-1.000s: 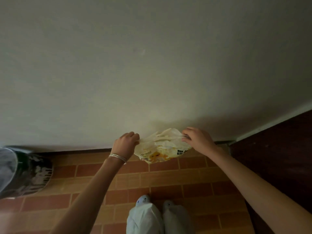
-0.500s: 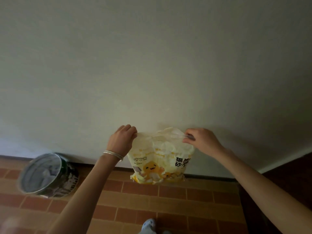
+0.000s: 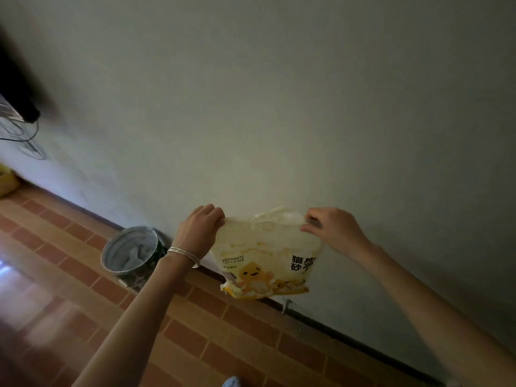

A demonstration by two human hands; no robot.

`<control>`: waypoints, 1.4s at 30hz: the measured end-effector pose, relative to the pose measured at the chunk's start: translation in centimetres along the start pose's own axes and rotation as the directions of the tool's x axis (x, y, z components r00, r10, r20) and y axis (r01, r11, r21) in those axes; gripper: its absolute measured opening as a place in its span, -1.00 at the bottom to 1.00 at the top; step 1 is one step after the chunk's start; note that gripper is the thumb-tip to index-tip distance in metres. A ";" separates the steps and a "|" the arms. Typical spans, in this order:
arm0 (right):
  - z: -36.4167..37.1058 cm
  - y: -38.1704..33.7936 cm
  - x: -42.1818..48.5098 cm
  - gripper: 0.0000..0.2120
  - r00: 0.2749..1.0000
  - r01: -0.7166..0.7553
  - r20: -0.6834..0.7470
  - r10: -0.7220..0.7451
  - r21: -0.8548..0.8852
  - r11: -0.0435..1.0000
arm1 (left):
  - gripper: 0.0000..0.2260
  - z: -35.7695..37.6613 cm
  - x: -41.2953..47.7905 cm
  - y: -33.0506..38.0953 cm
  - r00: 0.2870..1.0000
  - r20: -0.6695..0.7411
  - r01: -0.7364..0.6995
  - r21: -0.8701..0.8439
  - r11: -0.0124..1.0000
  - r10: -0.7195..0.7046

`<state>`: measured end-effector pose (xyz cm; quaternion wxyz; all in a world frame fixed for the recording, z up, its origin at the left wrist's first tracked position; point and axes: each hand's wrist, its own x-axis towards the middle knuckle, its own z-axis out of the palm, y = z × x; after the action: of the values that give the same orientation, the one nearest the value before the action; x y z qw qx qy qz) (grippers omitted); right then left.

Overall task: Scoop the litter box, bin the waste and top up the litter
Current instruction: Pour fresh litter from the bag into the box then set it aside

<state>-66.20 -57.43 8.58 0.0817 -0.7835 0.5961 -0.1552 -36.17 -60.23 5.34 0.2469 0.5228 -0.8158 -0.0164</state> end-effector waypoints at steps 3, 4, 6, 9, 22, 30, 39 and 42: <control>0.4 -1.7 1.6 -0.76 0.998 0.058 0.015 -0.058 0.022 0.998 | -0.95 -1.3 -1.7 -1.0 0.998 -0.028 0.055 0.019 0.998 -0.054; 0.7 -2.4 2.1 -0.77 0.997 0.080 0.023 -0.080 0.027 0.996 | -0.95 -1.8 -2.4 -1.5 0.997 -0.034 0.075 0.028 0.997 -0.074; 1.1 -3.6 3.1 -0.77 0.992 0.116 0.035 -0.118 0.031 0.993 | -0.92 -2.6 -3.4 -2.4 0.993 -0.033 0.118 0.047 0.992 -0.117; 2.3 -5.9 4.7 -0.78 0.982 0.179 0.056 -0.180 0.035 0.983 | -0.91 -4.0 -5.3 -4.1 0.981 -0.061 0.187 0.066 0.980 -0.183; 7.5 -17.3 10.1 -0.75 0.910 0.388 0.134 -0.393 0.067 0.919 | -0.94 -10.1 -13.4 -12.0 0.927 -0.187 0.354 0.144 0.924 -0.326; 9.5 -24.7 12.9 -0.77 0.876 0.449 0.148 -0.459 0.100 0.888 | -0.92 -13.6 -16.9 -17.6 0.892 -0.213 0.434 0.165 0.886 -0.398; 11.1 -30.4 15.6 -0.77 0.846 0.497 0.153 -0.511 0.117 0.860 | -0.92 -16.9 -18.5 -22.0 0.876 -0.265 0.459 0.194 0.867 -0.404; 11.6 -31.8 16.3 -0.77 0.840 0.510 0.147 -0.523 0.118 0.852 | -0.91 -17.6 -19.1 -23.2 0.867 -0.271 0.476 0.196 0.857 -0.419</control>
<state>-29.39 -64.93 10.07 0.1174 -0.9220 0.3472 -0.1246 -2.92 -50.25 6.80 0.2548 0.7248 -0.6338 0.0898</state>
